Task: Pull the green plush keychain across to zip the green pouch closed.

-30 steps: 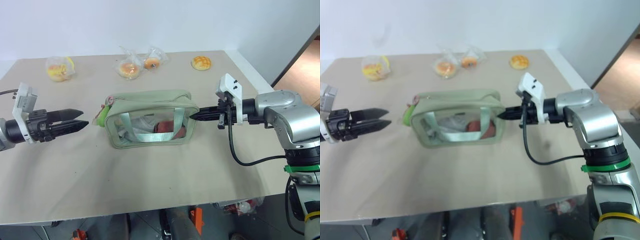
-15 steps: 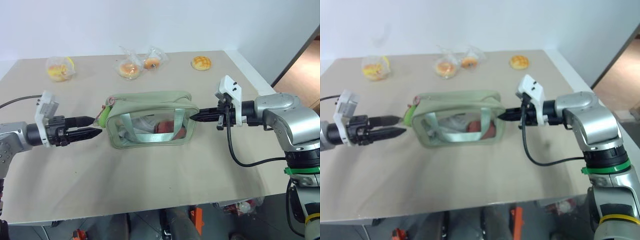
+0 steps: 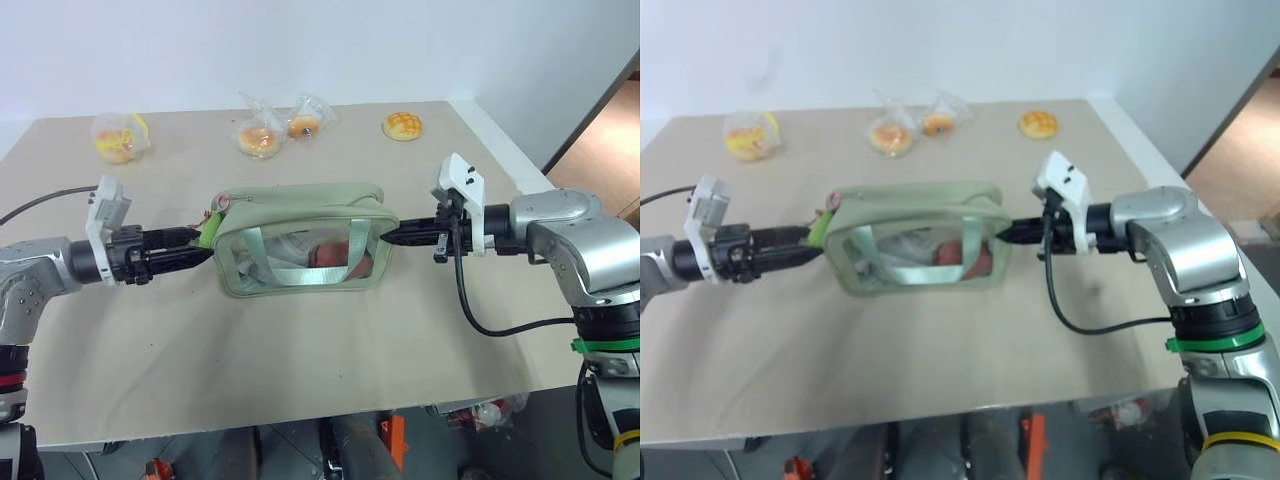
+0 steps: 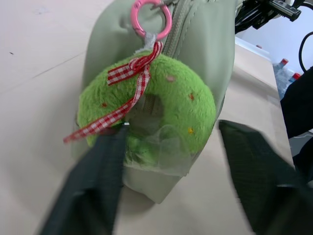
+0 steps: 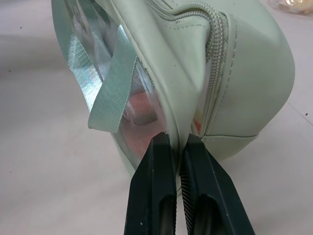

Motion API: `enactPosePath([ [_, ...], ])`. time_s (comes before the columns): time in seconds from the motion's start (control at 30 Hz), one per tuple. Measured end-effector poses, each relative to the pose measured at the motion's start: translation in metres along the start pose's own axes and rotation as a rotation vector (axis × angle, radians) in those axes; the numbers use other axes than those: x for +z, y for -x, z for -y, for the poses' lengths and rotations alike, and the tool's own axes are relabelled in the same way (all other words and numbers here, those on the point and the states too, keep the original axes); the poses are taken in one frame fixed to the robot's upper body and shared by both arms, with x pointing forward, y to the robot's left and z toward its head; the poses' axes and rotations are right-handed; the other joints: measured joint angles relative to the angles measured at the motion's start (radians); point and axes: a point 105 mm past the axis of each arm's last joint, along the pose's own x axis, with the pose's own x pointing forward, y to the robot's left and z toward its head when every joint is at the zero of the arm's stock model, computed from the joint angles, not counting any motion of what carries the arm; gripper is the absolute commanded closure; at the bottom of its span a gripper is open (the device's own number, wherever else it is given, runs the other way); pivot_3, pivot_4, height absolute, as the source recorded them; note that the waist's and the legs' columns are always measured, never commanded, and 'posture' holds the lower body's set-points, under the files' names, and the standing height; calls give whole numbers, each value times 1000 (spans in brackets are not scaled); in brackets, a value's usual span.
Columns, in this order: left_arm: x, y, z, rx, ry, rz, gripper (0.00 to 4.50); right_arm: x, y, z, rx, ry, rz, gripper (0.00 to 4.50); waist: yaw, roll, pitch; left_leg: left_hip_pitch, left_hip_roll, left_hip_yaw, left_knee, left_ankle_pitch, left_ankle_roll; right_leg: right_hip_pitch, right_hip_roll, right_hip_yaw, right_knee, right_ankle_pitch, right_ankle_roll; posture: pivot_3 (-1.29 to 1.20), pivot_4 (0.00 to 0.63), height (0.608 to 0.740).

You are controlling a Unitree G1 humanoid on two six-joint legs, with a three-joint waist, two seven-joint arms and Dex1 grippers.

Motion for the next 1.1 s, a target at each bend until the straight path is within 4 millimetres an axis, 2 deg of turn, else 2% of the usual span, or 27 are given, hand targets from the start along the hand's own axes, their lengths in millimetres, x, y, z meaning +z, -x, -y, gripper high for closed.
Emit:
enactPosePath([
  [0.03, 0, 0, 0, -1, 0, 0, 2929, 0, 0, 0, 0, 0, 1, 4500, 0, 0, 0, 0, 0, 0, 0, 0, 0, 0, 0, 0, 0, 0, 0, 0, 150, 740],
  [0.17, 0, 0, 1, -5, 0, 1, 4353, 0, 0, 0, 0, -1, 4, 4500, 0, 0, 0, 0, 0, 0, 0, 0, 0, 0, 0, 0, 0, 0, 0, 0, 150, 740],
  [0.2, 0, 0, 1, -4, 1, 1, 4461, 1, 0, 0, -1, -2, 4, 4500, 0, 0, 0, 0, 0, 0, 0, 0, 0, 0, 0, 0, 0, 0, 0, 0, 150, 740],
  [0.57, 3, 1, -6, 37, 3, 17, 4461, 1, 0, 1, -8, -2, 6, 4500, 0, 0, 0, 0, 0, 0, 0, 0, 0, 0, 0, 0, 0, 0, 0, 0, 150, 740],
  [0.63, 16, 2, -10, 62, -16, 59, 4461, 1, 0, 1, -8, -1, 6, 4500, 1, 0, 0, 0, 0, 0, 1, 0, 0, 0, 0, 0, 0, 0, 0, 0, 150, 740],
  [0.77, 60, 1, -7, 57, -100, 194, 4461, 1, 0, 1, -7, 4, 8, 4500, 1, 0, 0, 0, 0, 0, 2, 0, 0, 1, 0, 0, 0, 1, 2, 0, 150, 740],
  [0.8, 65, -1, -6, 55, -114, 206, 4461, 1, 0, 1, -7, 5, 9, 4500, 1, 0, 0, 0, 0, 0, 2, 0, 0, 1, 0, 1, 0, 2, 3, 0, 150, 740],
  [0.93, 76, -10, -4, 46, -149, 217, 4461, 3, 0, 2, -7, 8, 13, 4500, 1, 0, 0, 0, 0, 0, 2, 0, 0, 1, 0, 1, 0, 3, 4, 0, 150, 740],
  [1.1, 72, -41, 8, -29, -249, 121, 4461, 5, 0, 3, -5, 11, 19, 4500, 1, 0, 0, 0, 0, 1, 2, 0, 0, 2, 0, 2, 0, 3, 5, 0, 150, 740],
])
